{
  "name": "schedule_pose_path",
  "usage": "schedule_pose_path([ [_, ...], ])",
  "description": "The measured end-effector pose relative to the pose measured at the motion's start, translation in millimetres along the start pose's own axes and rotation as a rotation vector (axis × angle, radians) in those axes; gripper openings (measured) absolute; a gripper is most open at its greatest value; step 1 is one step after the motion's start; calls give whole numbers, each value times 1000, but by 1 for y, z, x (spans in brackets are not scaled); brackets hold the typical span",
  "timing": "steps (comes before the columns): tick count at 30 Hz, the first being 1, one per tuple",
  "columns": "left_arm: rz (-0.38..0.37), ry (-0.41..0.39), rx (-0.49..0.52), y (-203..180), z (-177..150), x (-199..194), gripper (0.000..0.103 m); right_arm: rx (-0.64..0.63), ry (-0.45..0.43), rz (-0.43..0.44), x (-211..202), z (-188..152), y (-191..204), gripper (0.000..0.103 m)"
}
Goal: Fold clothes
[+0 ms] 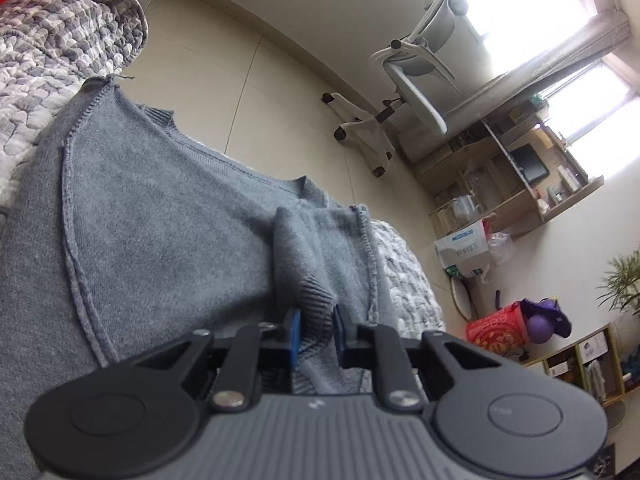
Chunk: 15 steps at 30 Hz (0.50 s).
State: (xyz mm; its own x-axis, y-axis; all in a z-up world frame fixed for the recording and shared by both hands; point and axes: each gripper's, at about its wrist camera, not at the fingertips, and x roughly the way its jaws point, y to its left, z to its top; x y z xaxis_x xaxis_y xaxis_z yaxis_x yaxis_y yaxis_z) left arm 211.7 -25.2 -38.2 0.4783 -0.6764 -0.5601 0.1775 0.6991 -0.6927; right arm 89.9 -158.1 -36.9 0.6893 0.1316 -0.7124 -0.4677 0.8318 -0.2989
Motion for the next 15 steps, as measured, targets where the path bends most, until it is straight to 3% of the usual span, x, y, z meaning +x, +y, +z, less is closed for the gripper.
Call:
schedule_pose_path([
  [3, -54, -20, -58, 5, 5, -7, 17, -11, 13, -34, 13, 0, -3, 37],
  [6, -57, -13, -84, 8, 4, -7, 17, -41, 14, -83, 22, -1, -5, 37],
  [13, -53, -23, -114, 13, 4, -6, 17, -39, -42, -52, 22, 1, -7, 37],
  [14, -57, -30, -118, 13, 4, -7, 18, -30, -54, -39, 21, 1, -8, 36],
  [15, -65, -40, -123, 13, 5, -9, 21, -21, -65, -26, 20, 2, -9, 24],
])
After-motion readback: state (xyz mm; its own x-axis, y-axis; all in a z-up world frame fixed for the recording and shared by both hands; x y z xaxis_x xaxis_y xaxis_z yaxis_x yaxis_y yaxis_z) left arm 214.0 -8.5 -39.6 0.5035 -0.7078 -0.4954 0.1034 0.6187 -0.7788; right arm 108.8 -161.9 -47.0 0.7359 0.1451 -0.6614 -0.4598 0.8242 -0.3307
